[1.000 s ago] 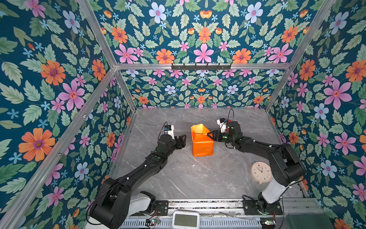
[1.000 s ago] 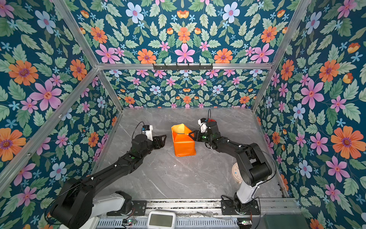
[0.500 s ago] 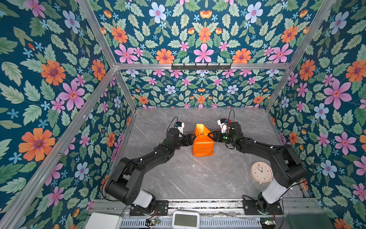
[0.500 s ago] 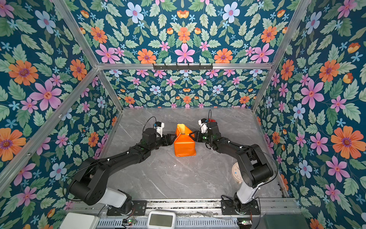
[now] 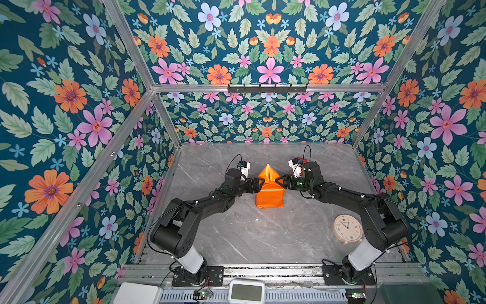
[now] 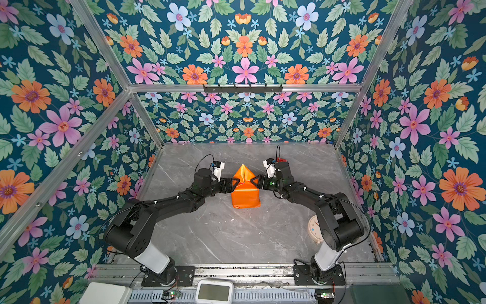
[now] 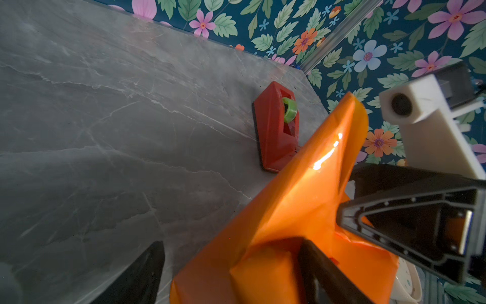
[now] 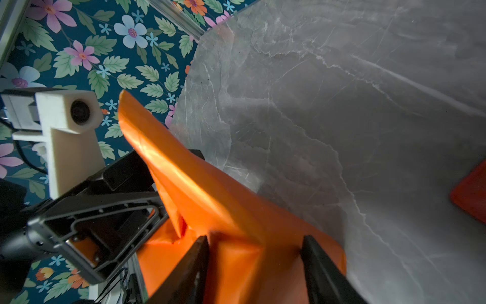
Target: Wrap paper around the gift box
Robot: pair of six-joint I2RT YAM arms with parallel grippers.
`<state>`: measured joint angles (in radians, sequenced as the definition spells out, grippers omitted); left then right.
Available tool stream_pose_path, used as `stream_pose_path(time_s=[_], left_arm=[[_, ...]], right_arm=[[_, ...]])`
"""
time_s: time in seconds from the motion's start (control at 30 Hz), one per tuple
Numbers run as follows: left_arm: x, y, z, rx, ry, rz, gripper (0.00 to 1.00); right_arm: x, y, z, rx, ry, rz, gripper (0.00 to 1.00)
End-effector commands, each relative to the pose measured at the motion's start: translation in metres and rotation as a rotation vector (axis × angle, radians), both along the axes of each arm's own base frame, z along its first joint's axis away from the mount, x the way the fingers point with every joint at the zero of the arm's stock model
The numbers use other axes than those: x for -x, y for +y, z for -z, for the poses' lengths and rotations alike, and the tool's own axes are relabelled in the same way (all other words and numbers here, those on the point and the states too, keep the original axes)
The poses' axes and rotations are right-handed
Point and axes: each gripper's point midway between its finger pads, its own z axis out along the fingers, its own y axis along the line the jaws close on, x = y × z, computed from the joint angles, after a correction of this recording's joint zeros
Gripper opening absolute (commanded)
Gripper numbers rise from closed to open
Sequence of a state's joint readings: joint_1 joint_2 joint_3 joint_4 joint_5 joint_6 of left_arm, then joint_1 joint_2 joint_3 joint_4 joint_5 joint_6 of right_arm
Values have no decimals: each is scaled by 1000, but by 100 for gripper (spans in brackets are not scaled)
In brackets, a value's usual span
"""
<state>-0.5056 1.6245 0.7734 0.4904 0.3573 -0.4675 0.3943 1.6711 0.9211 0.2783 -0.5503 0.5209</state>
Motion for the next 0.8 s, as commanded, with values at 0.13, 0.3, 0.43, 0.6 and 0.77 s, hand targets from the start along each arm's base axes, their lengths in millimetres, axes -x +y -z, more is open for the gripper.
stream_pose_path(time_s=[0.13, 0.3, 0.43, 0.6, 0.77], left_arm=[[10, 8, 26, -90, 37, 16, 82], [8, 9, 24, -105, 22, 16, 81], [0, 11, 18, -108, 5, 9, 83], [-13, 9, 8, -136, -19, 36, 92], [-19, 2, 7, -146, -17, 83, 95]], right_arm=[[-9, 14, -3, -56, 41, -38, 68], [-19, 14, 1, -53, 61, -44, 68], [-15, 11, 18, -25, 100, -43, 66], [-4, 6, 37, -15, 119, -37, 64], [-2, 7, 37, -16, 108, -52, 63]])
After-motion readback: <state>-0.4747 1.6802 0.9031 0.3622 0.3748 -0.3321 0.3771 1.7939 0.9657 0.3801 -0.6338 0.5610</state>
